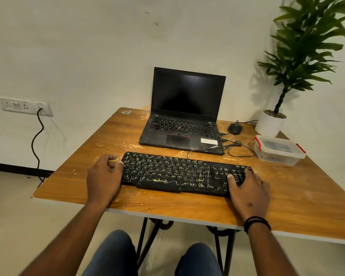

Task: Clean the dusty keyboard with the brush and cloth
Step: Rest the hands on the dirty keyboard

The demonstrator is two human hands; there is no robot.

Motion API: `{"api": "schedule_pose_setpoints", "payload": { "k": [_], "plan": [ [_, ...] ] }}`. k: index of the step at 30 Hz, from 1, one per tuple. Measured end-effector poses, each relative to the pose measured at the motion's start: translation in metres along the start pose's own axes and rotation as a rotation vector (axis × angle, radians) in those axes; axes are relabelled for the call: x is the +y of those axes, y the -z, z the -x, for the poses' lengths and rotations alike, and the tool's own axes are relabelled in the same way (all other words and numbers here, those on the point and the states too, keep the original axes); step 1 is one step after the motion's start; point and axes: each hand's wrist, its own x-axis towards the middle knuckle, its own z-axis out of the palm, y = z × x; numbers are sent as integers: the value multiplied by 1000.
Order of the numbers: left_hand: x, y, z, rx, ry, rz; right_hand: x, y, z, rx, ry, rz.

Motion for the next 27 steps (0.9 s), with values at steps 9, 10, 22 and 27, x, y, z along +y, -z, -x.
{"api": "schedule_pose_setpoints", "payload": {
  "k": [9,10,22,27],
  "plan": [
    [3,-2,3,37,-64,-67,0,1,1,11,-1,10],
    [8,-3,6,77,-98,-65,0,1,0,18,-3,4],
    [165,-120,53,-299,-289,496,30,50,-67,214,63,-317],
    [223,-210,40,-640,-150,524,73,65,-163,365,9,-416]
  ]
}}
